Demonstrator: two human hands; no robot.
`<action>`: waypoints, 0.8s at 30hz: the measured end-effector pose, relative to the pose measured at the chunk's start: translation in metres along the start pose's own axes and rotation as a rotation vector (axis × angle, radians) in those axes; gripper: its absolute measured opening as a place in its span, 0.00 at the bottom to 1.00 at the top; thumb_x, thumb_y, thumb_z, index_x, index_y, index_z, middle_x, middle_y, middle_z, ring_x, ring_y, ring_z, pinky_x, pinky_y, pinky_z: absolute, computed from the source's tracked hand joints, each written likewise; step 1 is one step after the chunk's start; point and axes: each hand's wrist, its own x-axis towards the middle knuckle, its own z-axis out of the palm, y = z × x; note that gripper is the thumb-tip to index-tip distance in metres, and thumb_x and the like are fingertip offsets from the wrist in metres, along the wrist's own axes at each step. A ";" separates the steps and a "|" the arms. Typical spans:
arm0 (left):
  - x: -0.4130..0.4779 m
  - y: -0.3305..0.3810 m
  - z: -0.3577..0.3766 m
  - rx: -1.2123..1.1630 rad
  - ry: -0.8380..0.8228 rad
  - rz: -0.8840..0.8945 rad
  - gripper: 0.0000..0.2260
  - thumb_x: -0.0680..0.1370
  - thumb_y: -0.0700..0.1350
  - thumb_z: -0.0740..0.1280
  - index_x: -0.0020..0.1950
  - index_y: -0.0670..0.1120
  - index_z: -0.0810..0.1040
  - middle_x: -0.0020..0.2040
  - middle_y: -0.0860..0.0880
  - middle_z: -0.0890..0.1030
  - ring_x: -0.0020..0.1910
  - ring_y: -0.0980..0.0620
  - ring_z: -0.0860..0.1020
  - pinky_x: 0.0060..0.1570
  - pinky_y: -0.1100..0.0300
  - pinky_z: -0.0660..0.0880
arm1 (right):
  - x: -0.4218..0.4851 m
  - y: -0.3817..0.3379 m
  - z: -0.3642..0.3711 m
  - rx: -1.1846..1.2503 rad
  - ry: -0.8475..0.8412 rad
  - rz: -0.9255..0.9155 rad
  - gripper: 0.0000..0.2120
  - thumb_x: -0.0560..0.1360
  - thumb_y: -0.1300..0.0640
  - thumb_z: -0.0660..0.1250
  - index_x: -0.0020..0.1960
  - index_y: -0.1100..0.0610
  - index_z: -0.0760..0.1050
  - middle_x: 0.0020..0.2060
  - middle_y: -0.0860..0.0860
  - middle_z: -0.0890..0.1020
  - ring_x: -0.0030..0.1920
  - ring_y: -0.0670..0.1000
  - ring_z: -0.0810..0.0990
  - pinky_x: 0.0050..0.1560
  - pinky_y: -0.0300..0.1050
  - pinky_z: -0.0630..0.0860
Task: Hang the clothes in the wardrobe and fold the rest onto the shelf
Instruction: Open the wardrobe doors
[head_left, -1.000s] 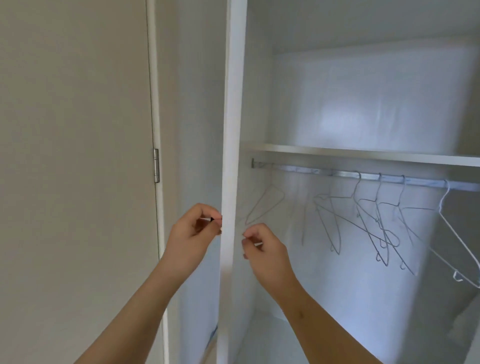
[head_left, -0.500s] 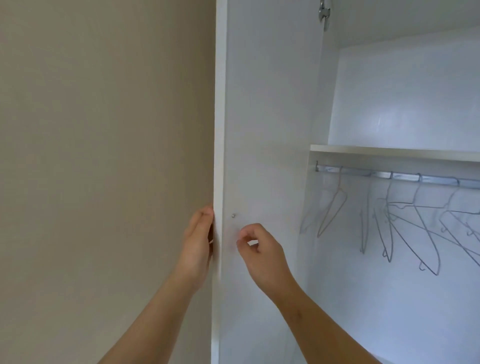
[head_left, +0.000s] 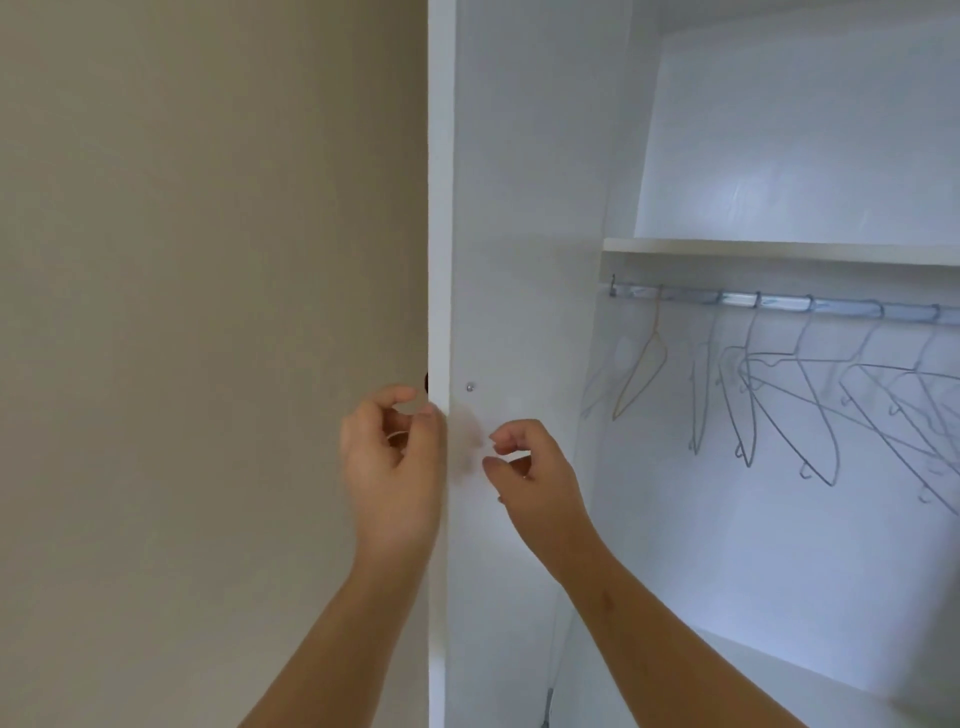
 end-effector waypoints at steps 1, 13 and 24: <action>-0.005 0.004 0.001 0.023 0.028 0.082 0.10 0.76 0.44 0.63 0.43 0.61 0.73 0.45 0.56 0.73 0.38 0.63 0.73 0.37 0.75 0.69 | -0.002 0.001 -0.003 0.000 0.003 0.006 0.13 0.74 0.61 0.65 0.44 0.42 0.69 0.47 0.42 0.75 0.40 0.43 0.75 0.44 0.40 0.76; -0.075 0.022 0.104 0.037 -0.431 0.045 0.12 0.76 0.38 0.63 0.41 0.55 0.75 0.37 0.57 0.78 0.39 0.50 0.79 0.41 0.59 0.77 | -0.032 0.008 -0.127 -0.081 0.164 0.062 0.11 0.75 0.62 0.63 0.45 0.45 0.69 0.45 0.45 0.77 0.44 0.46 0.77 0.46 0.40 0.76; -0.193 0.017 0.249 0.045 -0.711 -0.207 0.09 0.77 0.39 0.63 0.42 0.52 0.75 0.39 0.54 0.79 0.37 0.58 0.79 0.38 0.70 0.73 | -0.088 0.046 -0.312 -0.216 0.406 0.188 0.07 0.76 0.62 0.62 0.46 0.51 0.72 0.42 0.44 0.78 0.44 0.47 0.78 0.44 0.36 0.75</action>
